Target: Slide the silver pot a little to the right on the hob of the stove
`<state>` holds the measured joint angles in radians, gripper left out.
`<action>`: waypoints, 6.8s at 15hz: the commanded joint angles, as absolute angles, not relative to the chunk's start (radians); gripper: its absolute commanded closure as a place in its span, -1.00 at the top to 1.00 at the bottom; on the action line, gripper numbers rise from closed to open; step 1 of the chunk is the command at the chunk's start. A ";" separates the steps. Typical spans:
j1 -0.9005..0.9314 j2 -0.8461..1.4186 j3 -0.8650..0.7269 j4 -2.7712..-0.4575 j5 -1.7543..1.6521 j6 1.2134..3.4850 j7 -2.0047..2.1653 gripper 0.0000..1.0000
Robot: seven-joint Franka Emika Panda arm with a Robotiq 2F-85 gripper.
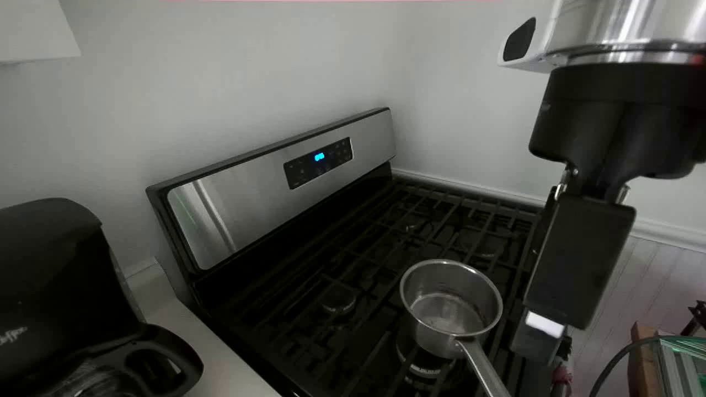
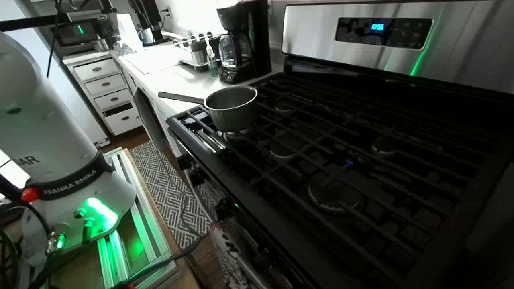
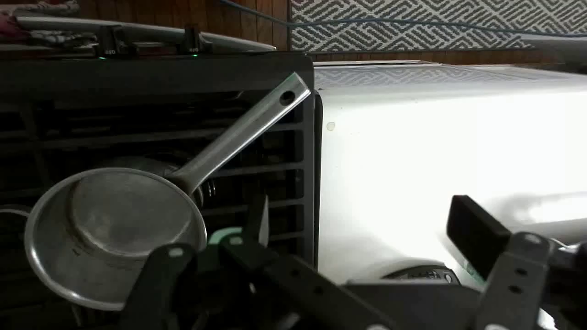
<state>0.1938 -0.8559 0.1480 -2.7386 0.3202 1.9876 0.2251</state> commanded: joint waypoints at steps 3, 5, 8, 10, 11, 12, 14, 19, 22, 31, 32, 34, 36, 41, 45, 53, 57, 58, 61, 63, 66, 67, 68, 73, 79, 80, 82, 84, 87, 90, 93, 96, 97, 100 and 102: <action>0.182 -0.857 0.157 -2.736 0.327 1.982 0.218 1.00; 0.182 -0.857 0.157 -2.736 0.327 1.982 0.218 1.00; 0.085 -0.832 0.138 -2.747 0.256 2.006 0.240 1.00; 0.026 -0.808 0.107 -2.744 0.193 2.002 0.203 1.00; -0.003 -0.795 0.094 -2.745 0.158 2.003 0.189 1.00; -0.031 -0.781 0.080 -2.745 0.121 2.010 0.174 1.00; -0.070 -0.748 0.043 -2.745 0.063 2.031 0.127 1.00; -0.125 -0.622 -0.063 -2.746 -0.005 2.179 0.021 1.00; -0.117 -0.641 -0.062 -2.747 0.008 2.153 0.033 1.00; -0.161 -0.423 -0.113 -2.724 -0.062 2.246 -0.027 1.00; -0.156 -0.400 -0.125 -2.723 -0.051 2.265 -0.043 1.00; -0.150 -0.350 -0.143 -2.718 -0.037 2.298 -0.070 1.00; -0.143 -0.300 -0.157 -2.712 -0.017 2.313 -0.092 1.00; -0.130 -0.205 -0.172 -2.685 0.046 2.323 -0.127 0.99; -0.119 -0.149 -0.177 -2.656 0.142 2.322 -0.173 0.46; -0.127 -0.089 -0.171 -2.612 0.258 2.315 -0.237 -0.72; -0.132 -0.077 -0.170 -2.600 0.282 2.314 -0.242 -1.00; -0.134 -0.073 -0.171 -2.598 0.285 2.314 -0.240 -1.00; -0.137 -0.070 -0.173 -2.591 0.293 2.311 -0.240 -0.97; -0.143 -0.072 -0.178 -2.586 0.298 2.307 -0.236 -0.97; -0.160 -0.076 -0.198 -2.574 0.300 2.300 -0.228 -0.97; -0.166 -0.077 -0.206 -2.567 0.299 2.296 -0.225 -0.97; -0.173 -0.080 -0.215 -2.560 0.299 2.292 -0.222 -0.97; -0.199 -0.073 -0.243 -2.509 0.273 2.291 -0.219 -0.97; -0.232 -0.003 -0.274 -2.404 0.225 2.231 -0.272 -0.97; -0.238 0.012 -0.278 -2.386 0.217 2.217 -0.283 -0.97; -0.254 0.039 -0.286 -2.345 0.205 2.184 -0.314 -0.97; -0.269 0.067 -0.289 -2.302 0.201 2.156 -0.345 -0.97; -0.285 0.116 -0.285 -2.243 0.205 2.124 -0.386 -0.97; -0.296 0.167 -0.275 -2.193 0.211 2.102 -0.414 -0.97; -0.304 0.210 -0.266 -2.156 0.219 2.088 -0.429 -0.97; -0.312 0.238 -0.256 -2.131 0.225 2.089 -0.432 -0.97; -0.316 0.247 -0.253 -2.124 0.227 2.092 -0.428 -0.97; -0.324 0.266 -0.245 -2.105 0.230 2.093 -0.419 -0.97; -0.329 0.271 -0.240 -2.097 0.235 2.086 -0.416 -0.39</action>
<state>-0.2978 0.2536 -0.2638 -2.1457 0.2126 2.1341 -0.4039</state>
